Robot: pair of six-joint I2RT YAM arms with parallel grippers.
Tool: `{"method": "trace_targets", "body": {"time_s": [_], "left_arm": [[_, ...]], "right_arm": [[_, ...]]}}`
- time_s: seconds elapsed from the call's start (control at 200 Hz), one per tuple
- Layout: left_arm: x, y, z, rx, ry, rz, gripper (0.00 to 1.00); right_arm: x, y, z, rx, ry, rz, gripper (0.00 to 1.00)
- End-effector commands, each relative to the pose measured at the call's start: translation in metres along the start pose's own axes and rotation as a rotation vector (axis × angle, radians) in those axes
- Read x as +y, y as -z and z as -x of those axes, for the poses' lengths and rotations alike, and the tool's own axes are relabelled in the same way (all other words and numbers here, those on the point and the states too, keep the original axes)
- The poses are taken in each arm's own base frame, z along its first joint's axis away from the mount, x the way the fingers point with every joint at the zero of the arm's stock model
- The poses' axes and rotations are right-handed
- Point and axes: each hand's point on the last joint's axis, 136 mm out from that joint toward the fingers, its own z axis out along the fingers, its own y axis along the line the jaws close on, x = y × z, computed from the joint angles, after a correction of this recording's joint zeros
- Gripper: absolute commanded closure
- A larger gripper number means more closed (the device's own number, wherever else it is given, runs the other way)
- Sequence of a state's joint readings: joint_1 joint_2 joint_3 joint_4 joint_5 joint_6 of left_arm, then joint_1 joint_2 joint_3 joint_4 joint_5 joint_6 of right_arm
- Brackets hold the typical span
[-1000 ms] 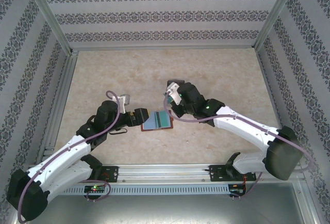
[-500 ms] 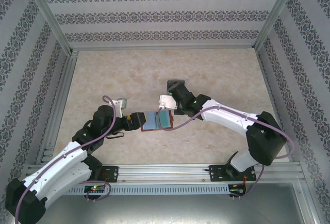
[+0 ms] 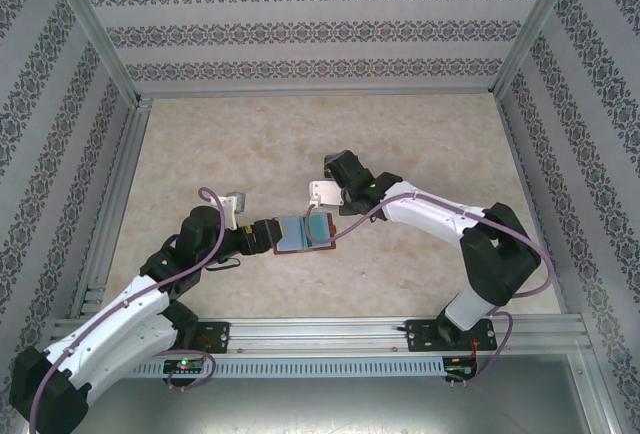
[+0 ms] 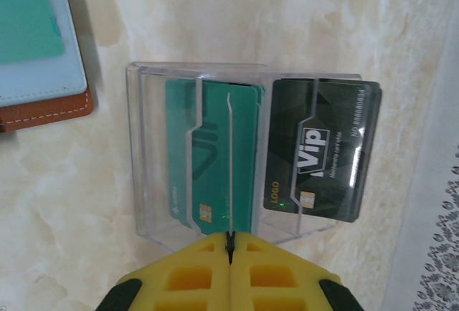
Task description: Take the credit cards out of the card holder
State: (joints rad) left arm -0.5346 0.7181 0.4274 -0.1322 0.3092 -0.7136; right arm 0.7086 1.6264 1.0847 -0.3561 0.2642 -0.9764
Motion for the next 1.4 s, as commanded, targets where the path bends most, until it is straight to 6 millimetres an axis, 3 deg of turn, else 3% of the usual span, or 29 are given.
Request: {"method": "trace_targets", "body": {"time_s": [0.0, 0.305, 0.37, 0.48, 0.824, 0.944, 1.094, 1.394], "left_arm": [[0.008, 0.001, -0.004, 0.003, -0.012, 0.026, 0.01], [0.009, 0.001, -0.004, 0.003, -0.012, 0.031, 0.01], [0.009, 0.001, -0.003, 0.001, -0.013, 0.031, 0.01], [0.009, 0.001, -0.003, 0.001, -0.014, 0.031, 0.01], [0.010, 0.001, -0.004, 0.001, -0.017, 0.035, 0.01], [0.010, 0.001, -0.004, 0.004, -0.017, 0.036, 0.01], [0.012, -0.002, -0.005, 0.012, -0.012, 0.041, 0.01], [0.014, -0.016, -0.008, 0.047, 0.042, 0.042, 0.00]], "right_arm": [[0.001, -0.006, 0.002, 0.000, 0.008, 0.027, 1.00], [-0.003, -0.021, -0.003, 0.009, -0.062, 0.050, 1.00], [-0.005, -0.023, -0.003, 0.017, -0.072, 0.041, 0.87], [-0.008, -0.028, -0.005, 0.035, -0.086, 0.035, 0.78], [-0.020, -0.036, -0.006, 0.067, -0.113, -0.005, 0.75], [-0.033, -0.022, 0.000, 0.020, -0.186, -0.047, 0.72], [-0.046, 0.009, 0.010, -0.084, -0.362, -0.089, 0.68], [-0.026, 0.044, 0.031, -0.264, -0.774, -0.028, 0.69]]}}
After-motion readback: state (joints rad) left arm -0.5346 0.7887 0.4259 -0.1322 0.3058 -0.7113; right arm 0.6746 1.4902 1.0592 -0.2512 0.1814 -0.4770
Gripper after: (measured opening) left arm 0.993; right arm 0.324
